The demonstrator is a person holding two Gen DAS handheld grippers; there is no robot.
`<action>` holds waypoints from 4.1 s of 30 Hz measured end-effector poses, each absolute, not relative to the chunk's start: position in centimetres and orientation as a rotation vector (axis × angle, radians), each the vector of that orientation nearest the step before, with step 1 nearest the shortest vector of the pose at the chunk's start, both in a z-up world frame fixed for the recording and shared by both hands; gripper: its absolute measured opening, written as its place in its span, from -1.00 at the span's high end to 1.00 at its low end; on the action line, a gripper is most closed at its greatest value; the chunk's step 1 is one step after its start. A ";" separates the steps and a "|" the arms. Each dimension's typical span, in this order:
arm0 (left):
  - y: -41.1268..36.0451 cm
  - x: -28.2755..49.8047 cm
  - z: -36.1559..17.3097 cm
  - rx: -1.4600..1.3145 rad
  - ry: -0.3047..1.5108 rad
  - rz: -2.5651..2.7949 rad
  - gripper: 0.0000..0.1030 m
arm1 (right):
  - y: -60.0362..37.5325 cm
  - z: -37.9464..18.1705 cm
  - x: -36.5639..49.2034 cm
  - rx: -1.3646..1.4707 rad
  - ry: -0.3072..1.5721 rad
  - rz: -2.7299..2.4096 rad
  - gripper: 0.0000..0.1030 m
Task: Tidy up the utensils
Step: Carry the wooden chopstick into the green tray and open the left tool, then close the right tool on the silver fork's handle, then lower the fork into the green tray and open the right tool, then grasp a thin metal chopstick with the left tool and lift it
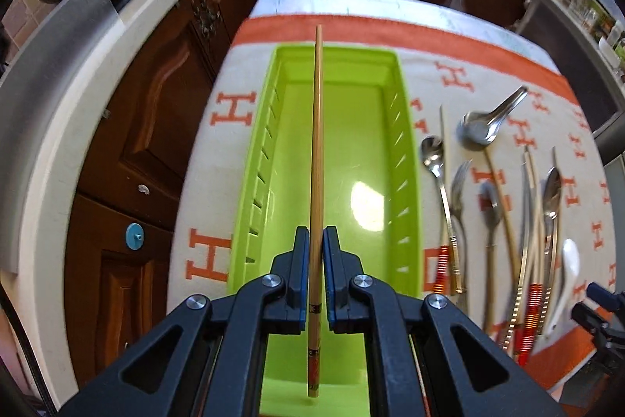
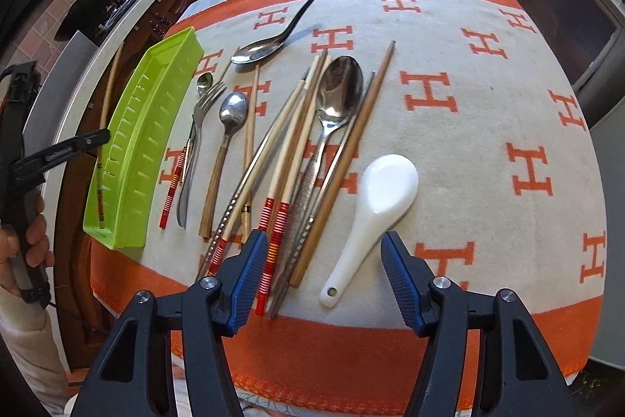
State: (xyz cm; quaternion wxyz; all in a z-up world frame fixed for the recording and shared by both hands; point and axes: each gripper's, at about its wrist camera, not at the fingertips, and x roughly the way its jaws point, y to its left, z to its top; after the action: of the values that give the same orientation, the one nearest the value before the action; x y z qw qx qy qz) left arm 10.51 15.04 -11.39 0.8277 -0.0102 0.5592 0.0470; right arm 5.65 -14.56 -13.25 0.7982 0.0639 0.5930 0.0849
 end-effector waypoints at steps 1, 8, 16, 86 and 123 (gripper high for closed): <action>14.9 10.6 -11.9 -0.011 1.192 0.104 0.85 | -14.2 -13.1 6.0 0.131 1.272 0.187 -0.16; 15.0 9.1 -11.9 0.019 1.140 0.126 -0.19 | -9.6 -12.0 9.3 0.103 1.245 0.263 0.00; 17.4 6.2 -9.2 -0.025 1.025 0.175 -0.50 | -2.2 -12.9 14.4 0.098 1.246 0.323 0.23; 19.4 6.0 -11.2 -0.021 1.079 0.122 -0.50 | 3.9 -9.6 6.8 -0.034 1.066 0.266 0.03; 0.5 6.6 -7.9 0.136 0.995 -0.153 -0.65 | -18.8 -10.6 1.4 0.226 1.054 0.006 -0.22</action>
State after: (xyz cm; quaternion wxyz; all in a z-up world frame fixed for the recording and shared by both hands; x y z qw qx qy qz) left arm 6.57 0.51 -7.86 0.8738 0.0650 0.4764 -0.0731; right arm 1.37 -18.84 -10.64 0.8582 0.1075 0.5019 0.0028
